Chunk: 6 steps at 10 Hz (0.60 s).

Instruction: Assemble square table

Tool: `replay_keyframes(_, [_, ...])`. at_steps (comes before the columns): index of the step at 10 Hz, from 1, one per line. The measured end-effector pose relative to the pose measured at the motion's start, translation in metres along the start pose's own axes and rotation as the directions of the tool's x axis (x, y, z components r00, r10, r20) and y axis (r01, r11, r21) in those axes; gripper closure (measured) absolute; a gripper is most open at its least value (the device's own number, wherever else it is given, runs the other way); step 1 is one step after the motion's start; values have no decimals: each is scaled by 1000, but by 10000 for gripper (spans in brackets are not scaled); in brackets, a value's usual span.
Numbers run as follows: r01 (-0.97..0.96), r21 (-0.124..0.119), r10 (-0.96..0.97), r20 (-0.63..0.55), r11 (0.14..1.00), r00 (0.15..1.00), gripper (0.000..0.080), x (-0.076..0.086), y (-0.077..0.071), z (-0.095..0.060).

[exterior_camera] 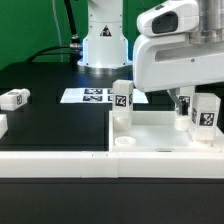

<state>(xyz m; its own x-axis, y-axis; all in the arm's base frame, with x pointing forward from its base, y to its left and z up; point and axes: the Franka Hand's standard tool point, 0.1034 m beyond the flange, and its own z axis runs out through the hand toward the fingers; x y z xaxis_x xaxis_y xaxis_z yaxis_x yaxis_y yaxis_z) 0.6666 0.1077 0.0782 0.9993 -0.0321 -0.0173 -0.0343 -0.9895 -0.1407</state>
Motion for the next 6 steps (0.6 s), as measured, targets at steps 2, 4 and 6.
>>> replay_keyframes(2, [-10,-3,10,-1,1000,1000,395,0,2,0])
replay_keyframes(4, [-106,-2,106,-1,994,994,506,1,3,0])
replay_keyframes(6, [-305,2,305,-11,952,952,506,1,3,1])
